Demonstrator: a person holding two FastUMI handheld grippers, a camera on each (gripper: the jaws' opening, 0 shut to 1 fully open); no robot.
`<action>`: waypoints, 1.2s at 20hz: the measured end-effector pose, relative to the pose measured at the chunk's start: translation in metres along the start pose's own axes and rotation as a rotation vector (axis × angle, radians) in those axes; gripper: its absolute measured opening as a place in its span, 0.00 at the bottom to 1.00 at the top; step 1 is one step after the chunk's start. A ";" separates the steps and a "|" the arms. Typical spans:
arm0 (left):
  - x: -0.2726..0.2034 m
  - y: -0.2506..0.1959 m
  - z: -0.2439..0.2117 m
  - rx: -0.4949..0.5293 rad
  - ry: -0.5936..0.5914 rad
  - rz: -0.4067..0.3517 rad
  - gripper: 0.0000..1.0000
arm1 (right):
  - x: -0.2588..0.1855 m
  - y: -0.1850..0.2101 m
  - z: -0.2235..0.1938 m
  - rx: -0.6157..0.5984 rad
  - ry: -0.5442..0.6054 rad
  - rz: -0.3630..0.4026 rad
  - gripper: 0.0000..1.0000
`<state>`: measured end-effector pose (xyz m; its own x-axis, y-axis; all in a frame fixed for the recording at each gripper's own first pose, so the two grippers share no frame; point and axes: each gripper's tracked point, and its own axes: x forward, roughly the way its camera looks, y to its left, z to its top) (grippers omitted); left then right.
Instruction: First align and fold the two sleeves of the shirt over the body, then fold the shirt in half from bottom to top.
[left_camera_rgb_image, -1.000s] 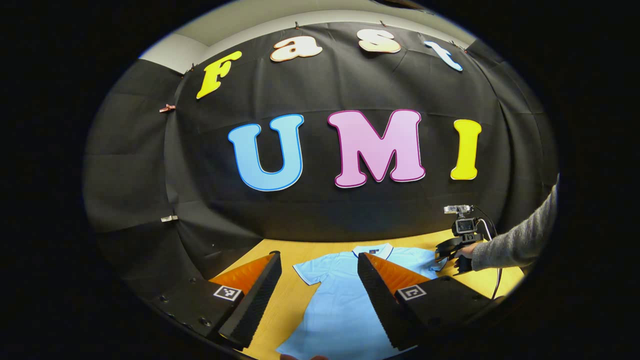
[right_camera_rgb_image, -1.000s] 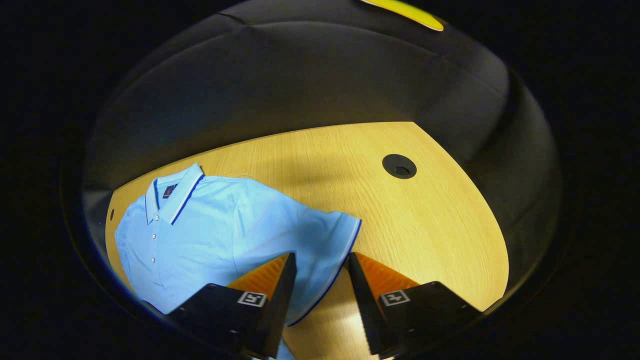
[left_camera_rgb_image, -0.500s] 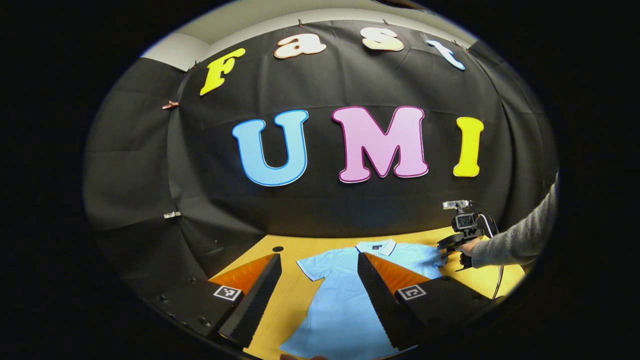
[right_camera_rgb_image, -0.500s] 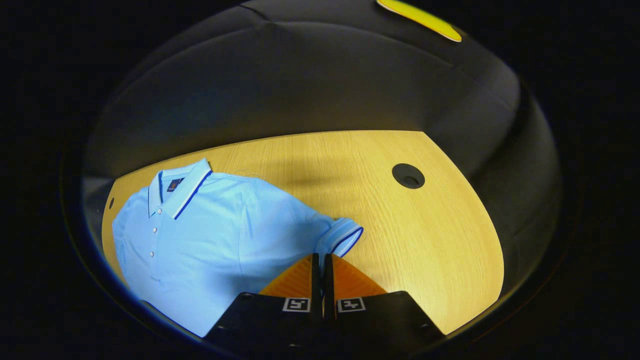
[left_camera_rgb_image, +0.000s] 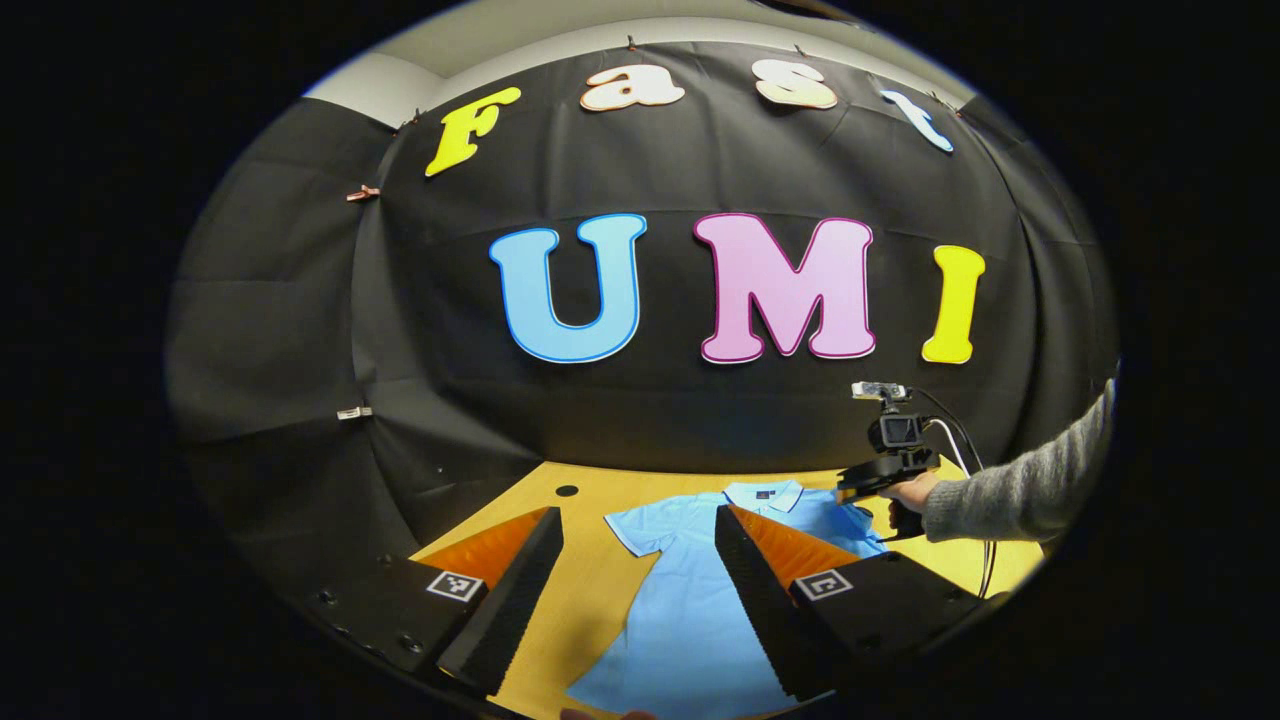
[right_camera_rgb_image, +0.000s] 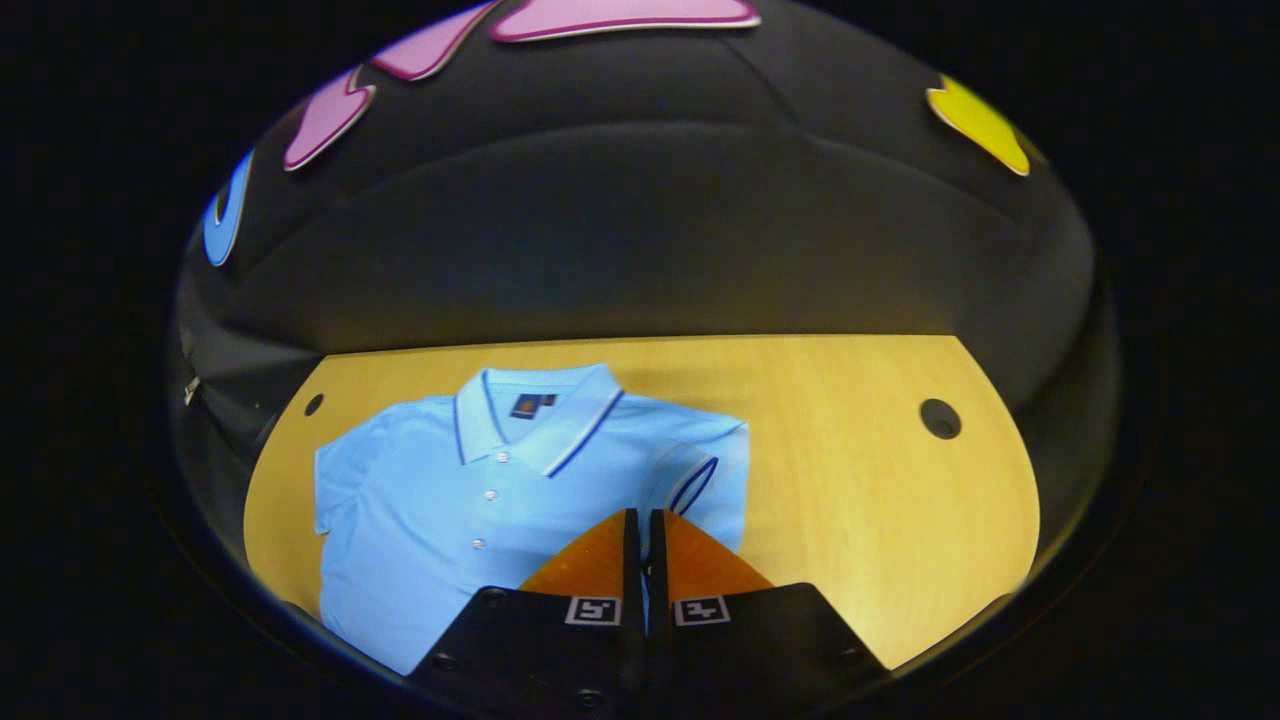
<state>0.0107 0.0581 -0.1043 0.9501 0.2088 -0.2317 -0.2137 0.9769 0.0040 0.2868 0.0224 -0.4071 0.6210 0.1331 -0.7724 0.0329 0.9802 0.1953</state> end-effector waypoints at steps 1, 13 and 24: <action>-0.001 0.004 -0.001 -0.001 0.003 0.007 0.98 | 0.004 0.019 -0.004 -0.012 0.008 0.025 0.05; -0.003 0.049 -0.006 -0.039 0.016 0.084 0.97 | 0.030 0.125 -0.059 -0.168 0.116 0.118 0.05; -0.001 0.060 -0.007 -0.040 0.024 0.098 0.97 | 0.037 0.119 -0.067 -0.157 0.119 0.091 0.20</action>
<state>-0.0051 0.1159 -0.1108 0.9188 0.3013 -0.2549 -0.3143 0.9492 -0.0111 0.2616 0.1540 -0.4530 0.5183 0.2296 -0.8238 -0.1473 0.9729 0.1784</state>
